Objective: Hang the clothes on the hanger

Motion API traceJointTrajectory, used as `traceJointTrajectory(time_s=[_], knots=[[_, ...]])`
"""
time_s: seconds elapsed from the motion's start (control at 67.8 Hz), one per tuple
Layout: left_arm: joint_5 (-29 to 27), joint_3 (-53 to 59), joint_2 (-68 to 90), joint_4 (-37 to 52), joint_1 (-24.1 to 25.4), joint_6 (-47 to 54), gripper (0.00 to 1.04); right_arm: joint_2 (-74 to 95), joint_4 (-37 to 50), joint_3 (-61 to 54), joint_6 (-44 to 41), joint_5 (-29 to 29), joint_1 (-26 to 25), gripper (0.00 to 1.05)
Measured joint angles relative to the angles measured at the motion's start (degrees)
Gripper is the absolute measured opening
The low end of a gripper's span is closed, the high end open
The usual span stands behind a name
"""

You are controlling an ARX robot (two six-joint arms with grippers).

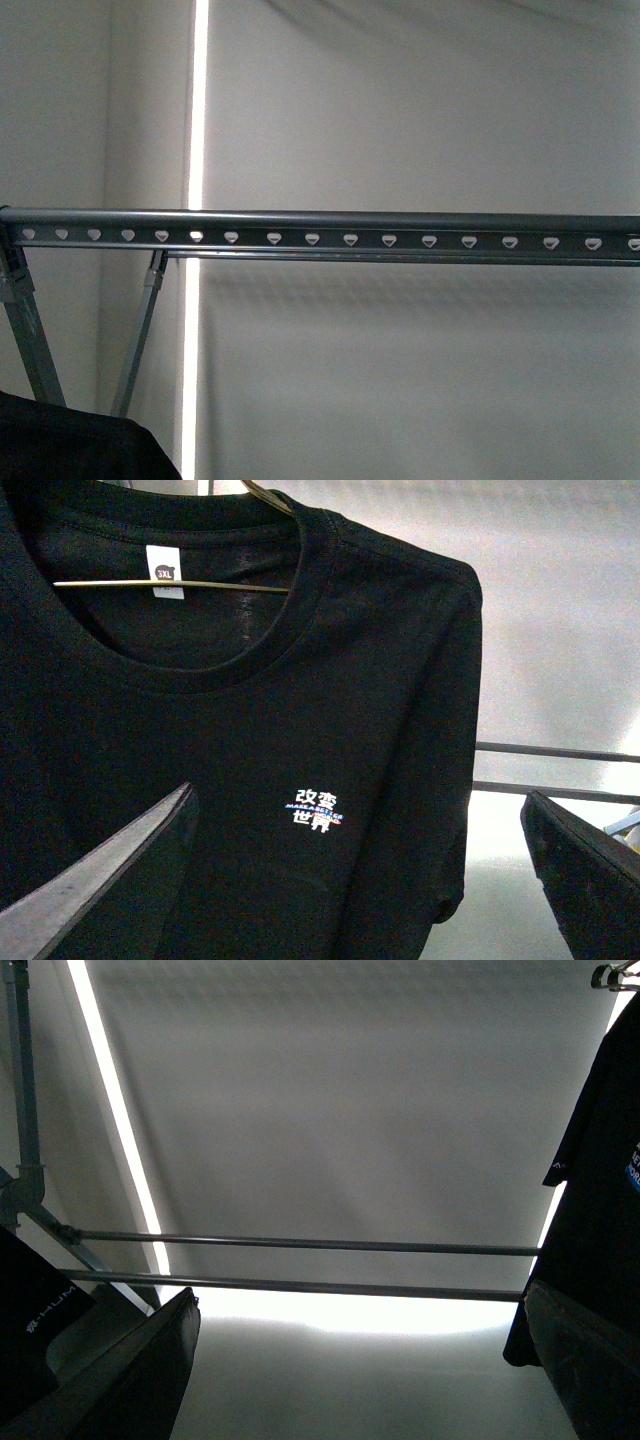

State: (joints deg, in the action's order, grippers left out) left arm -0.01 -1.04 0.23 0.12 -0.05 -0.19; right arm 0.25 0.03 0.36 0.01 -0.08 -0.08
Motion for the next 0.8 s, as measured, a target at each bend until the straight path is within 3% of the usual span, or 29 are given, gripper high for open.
traceJointTrajectory(time_s=[0.693, 0.796], knots=[[0.0, 0.0, 0.0, 0.0, 0.0, 0.0, 0.98, 0.0, 0.0, 0.0, 0.0, 0.0, 0.0, 0.97], [-3.1, -0.8, 2.2, -2.2, -1.7, 0.0, 0.98, 0.0, 0.0, 0.0, 0.0, 0.0, 0.0, 0.97]])
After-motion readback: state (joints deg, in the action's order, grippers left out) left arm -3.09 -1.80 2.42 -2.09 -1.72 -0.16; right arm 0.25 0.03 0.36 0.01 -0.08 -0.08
